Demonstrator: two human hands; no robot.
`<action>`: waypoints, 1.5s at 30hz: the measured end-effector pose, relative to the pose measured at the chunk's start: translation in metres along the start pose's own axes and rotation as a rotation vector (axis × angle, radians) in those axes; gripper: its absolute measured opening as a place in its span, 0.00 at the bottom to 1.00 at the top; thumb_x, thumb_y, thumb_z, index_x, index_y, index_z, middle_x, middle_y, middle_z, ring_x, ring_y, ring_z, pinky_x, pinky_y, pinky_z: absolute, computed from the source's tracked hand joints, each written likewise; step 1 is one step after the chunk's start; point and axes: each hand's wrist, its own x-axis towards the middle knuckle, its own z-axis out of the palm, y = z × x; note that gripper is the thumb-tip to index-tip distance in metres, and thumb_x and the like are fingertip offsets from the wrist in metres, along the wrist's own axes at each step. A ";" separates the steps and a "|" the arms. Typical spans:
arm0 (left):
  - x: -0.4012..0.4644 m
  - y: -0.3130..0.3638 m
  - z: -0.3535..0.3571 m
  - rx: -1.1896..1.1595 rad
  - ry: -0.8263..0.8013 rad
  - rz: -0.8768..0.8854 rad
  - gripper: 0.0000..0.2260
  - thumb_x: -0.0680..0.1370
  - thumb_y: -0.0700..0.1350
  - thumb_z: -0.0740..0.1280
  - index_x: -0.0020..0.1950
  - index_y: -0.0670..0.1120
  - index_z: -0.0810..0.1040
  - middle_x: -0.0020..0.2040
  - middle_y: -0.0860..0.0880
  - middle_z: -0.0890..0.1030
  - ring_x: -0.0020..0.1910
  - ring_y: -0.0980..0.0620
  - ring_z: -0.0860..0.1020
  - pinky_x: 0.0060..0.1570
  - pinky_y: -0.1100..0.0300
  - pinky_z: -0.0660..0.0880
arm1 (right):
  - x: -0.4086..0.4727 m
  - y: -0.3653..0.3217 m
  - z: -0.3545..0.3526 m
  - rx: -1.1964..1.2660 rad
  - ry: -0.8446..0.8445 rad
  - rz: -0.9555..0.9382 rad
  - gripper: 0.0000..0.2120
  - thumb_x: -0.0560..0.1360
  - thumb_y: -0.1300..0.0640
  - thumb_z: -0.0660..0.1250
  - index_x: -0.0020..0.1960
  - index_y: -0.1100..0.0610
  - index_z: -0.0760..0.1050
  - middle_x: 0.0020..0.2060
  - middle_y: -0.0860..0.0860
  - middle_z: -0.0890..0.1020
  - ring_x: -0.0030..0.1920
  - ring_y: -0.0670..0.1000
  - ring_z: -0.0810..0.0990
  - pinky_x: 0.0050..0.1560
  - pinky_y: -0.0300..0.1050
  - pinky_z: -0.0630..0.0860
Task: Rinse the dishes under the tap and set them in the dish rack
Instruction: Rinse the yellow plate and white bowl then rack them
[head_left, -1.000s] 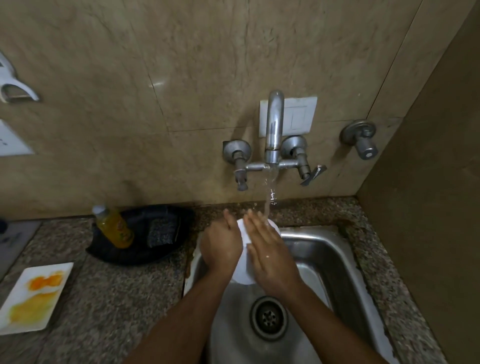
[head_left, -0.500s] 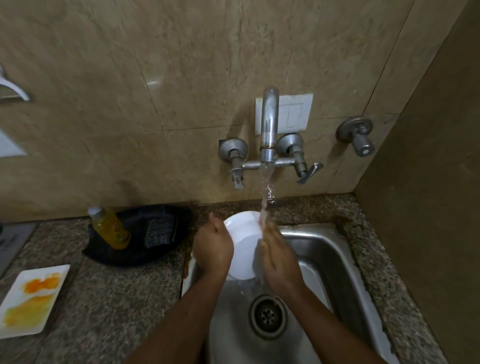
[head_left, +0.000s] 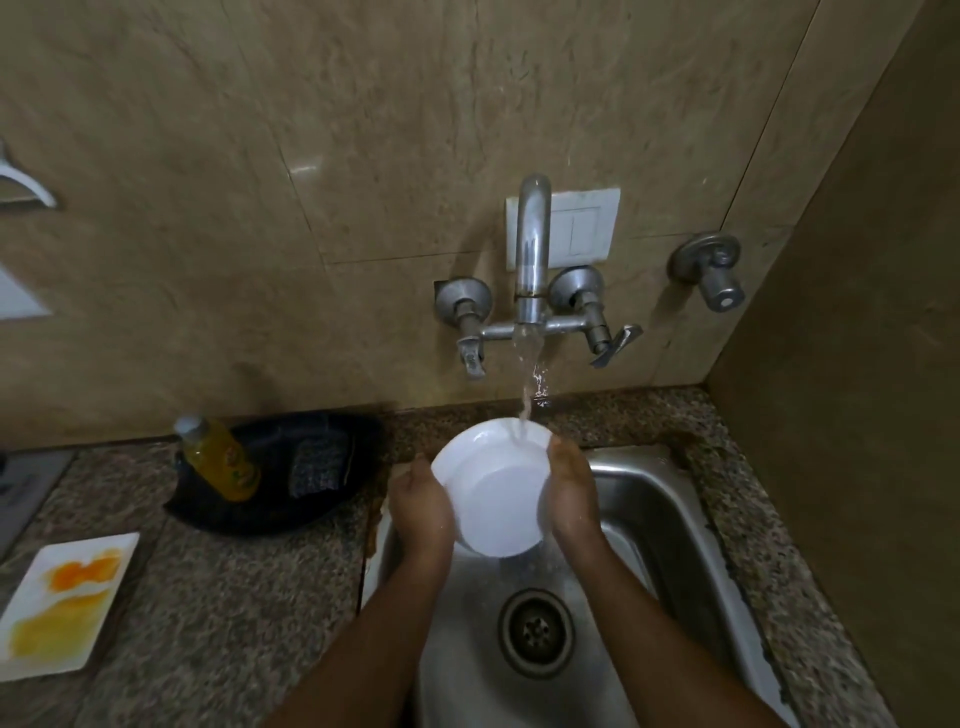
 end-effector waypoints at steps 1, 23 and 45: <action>0.003 -0.002 -0.004 0.055 -0.027 0.064 0.17 0.82 0.49 0.57 0.55 0.38 0.80 0.53 0.40 0.81 0.49 0.42 0.77 0.55 0.51 0.73 | 0.004 -0.002 -0.004 -0.021 -0.014 -0.018 0.10 0.82 0.50 0.58 0.49 0.51 0.76 0.44 0.54 0.80 0.44 0.54 0.79 0.40 0.45 0.73; -0.014 0.016 0.002 0.476 0.004 0.532 0.28 0.84 0.54 0.52 0.38 0.37 0.81 0.37 0.39 0.83 0.39 0.41 0.81 0.40 0.55 0.73 | -0.033 0.015 -0.008 -0.671 -0.237 -0.742 0.25 0.82 0.51 0.48 0.77 0.57 0.61 0.77 0.50 0.62 0.77 0.44 0.55 0.77 0.48 0.56; -0.004 -0.008 0.001 -0.145 -0.012 -0.071 0.15 0.82 0.47 0.56 0.51 0.40 0.80 0.49 0.42 0.81 0.49 0.41 0.78 0.52 0.54 0.73 | -0.023 0.018 -0.012 -0.168 -0.046 -0.250 0.27 0.78 0.40 0.52 0.75 0.45 0.64 0.69 0.47 0.72 0.66 0.48 0.71 0.64 0.50 0.72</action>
